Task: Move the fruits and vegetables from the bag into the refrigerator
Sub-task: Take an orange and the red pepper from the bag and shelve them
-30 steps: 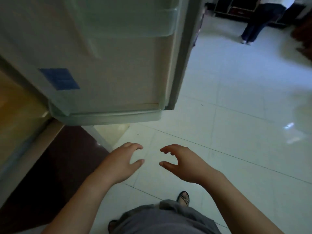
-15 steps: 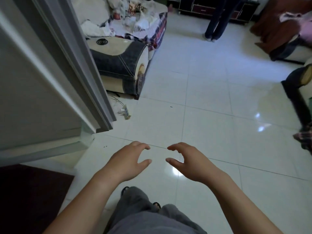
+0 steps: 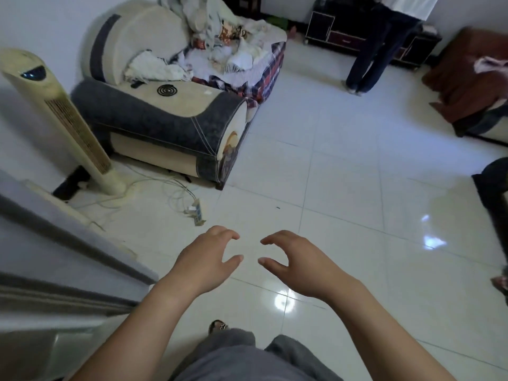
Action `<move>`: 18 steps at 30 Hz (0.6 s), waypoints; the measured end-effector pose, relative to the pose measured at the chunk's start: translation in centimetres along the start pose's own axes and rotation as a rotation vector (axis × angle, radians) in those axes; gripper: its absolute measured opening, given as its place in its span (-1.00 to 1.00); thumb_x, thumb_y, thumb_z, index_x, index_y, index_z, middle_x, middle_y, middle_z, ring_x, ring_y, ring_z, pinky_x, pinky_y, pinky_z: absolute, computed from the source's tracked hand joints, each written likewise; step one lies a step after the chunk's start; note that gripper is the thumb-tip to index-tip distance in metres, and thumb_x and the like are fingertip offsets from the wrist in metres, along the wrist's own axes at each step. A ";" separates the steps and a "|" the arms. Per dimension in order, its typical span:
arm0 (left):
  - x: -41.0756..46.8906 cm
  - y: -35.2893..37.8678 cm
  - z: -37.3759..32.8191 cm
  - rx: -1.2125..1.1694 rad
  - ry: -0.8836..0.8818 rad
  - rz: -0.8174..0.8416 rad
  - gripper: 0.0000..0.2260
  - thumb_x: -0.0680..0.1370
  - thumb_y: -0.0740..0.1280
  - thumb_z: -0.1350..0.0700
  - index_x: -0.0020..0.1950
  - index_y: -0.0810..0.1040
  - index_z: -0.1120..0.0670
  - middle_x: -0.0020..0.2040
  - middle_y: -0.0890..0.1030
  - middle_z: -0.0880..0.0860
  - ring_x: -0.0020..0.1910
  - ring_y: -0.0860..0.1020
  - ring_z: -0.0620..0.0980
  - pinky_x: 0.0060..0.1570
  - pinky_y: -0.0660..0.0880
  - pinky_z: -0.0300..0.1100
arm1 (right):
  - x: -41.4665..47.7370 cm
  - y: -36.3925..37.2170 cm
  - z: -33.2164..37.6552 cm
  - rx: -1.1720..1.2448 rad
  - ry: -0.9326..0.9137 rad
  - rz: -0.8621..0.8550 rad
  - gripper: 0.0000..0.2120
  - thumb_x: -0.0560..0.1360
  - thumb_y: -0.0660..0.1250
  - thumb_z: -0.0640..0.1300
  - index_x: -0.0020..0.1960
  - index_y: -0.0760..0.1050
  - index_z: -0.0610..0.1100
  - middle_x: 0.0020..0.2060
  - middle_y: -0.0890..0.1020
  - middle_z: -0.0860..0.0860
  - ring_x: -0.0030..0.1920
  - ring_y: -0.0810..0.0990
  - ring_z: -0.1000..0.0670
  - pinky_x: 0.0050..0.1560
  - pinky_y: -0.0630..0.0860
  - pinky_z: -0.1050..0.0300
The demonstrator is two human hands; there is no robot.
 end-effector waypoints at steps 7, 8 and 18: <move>6.3 -4.6 2.3 -0.090 -0.118 -0.129 -0.65 0.51 0.26 -0.11 0.28 0.38 -0.11 0.33 0.36 -0.15 0.22 0.42 -0.14 0.19 0.43 -0.09 | 9.7 -3.4 -0.4 -0.014 -0.118 0.053 -0.59 0.53 0.21 0.15 0.32 0.37 0.03 0.30 0.44 0.12 0.25 0.43 0.08 0.24 0.39 0.17; 6.9 -5.0 2.8 -0.101 -0.148 -0.141 -0.65 0.51 0.26 -0.11 0.28 0.38 -0.11 0.32 0.36 -0.15 0.22 0.42 -0.14 0.18 0.44 -0.08 | 11.3 -3.5 -0.3 -0.021 -0.145 0.075 -0.59 0.53 0.21 0.15 0.32 0.37 0.03 0.30 0.44 0.12 0.25 0.43 0.08 0.24 0.38 0.17; 14.8 -9.7 7.2 -0.146 -0.472 -0.301 -0.62 0.50 0.26 -0.11 0.30 0.37 -0.10 0.31 0.36 -0.14 0.11 0.46 -0.14 0.13 0.45 -0.13 | 29.9 -6.5 2.5 -0.109 -0.502 0.315 -0.59 0.53 0.23 0.12 0.32 0.40 -0.02 0.25 0.49 0.04 0.21 0.47 0.07 0.22 0.39 0.18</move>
Point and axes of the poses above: each hand's wrist, its own x-axis towards the middle knuckle, its own y-axis out of the palm, z = x × y, the point moved 4 cm from there along x, towards the middle knuckle
